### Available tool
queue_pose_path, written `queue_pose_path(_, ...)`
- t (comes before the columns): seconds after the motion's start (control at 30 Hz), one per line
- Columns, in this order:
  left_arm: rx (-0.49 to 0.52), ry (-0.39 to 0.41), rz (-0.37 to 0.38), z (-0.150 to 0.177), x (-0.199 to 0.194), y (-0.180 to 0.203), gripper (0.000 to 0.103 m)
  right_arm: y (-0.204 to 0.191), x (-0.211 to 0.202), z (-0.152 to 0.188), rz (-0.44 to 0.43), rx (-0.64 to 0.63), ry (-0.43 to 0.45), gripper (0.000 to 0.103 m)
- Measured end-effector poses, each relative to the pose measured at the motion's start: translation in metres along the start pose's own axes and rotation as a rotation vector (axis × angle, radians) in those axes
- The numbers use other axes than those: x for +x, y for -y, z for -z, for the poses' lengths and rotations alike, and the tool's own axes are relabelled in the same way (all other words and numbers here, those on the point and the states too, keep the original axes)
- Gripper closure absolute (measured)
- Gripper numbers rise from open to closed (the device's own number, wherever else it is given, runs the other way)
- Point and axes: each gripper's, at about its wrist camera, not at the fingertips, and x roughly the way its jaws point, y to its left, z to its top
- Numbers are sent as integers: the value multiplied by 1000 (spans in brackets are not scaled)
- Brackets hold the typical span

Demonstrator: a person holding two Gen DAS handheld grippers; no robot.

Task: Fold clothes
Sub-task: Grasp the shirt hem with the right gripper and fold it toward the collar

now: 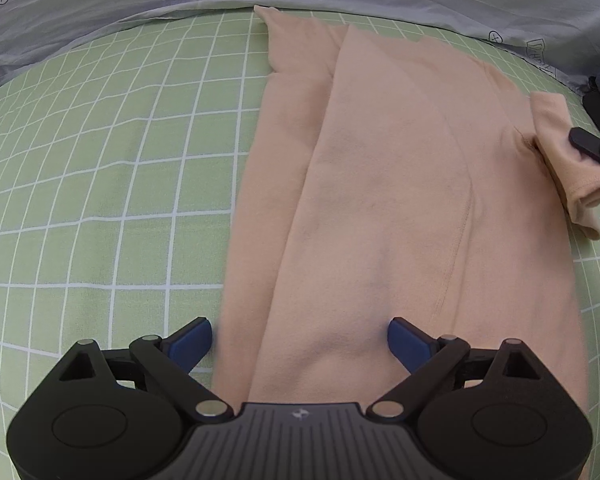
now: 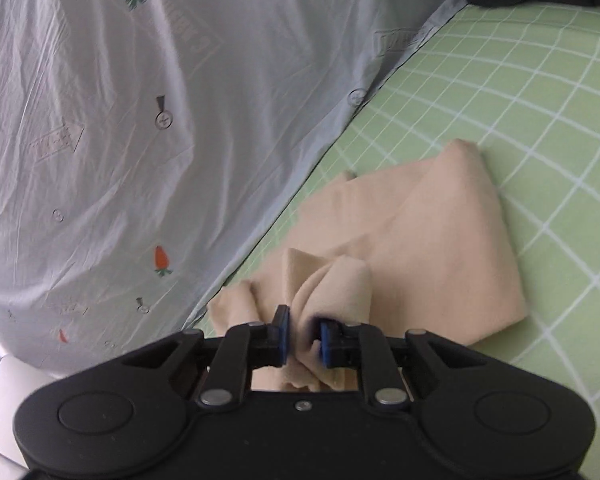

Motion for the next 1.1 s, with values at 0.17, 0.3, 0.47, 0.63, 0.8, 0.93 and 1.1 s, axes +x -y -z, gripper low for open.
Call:
queue_pose_path(0.17, 16, 7, -2, 1, 5, 5, 4, -49, 47, 33, 110, -323, -153, 87)
queue_pose_path(0.3, 20, 12, -5, 1, 9, 9, 3, -47, 51, 41, 158, -364, -181, 74)
queue_pose_path(0.47, 7, 4, 8, -4, 10, 9, 3, -31, 20, 28, 166, -319, -105, 33)
queue_pose_path(0.63, 61, 76, -7, -12, -16, 14, 3, -3, -21, 11, 265, -262, 17, 4)
queue_pose_path(0.8, 119, 165, 92, -28, -32, 37, 3, 14, -39, 17, 506, -459, 106, 0)
queue_pose_path(0.93, 252, 199, 128, -37, -26, 76, 3, 21, -46, 25, 655, -610, 162, 0)
queue_pose_path(1.1, 399, 229, 150, -41, -14, 117, 15, 25, -47, 27, 651, -584, 158, 0)
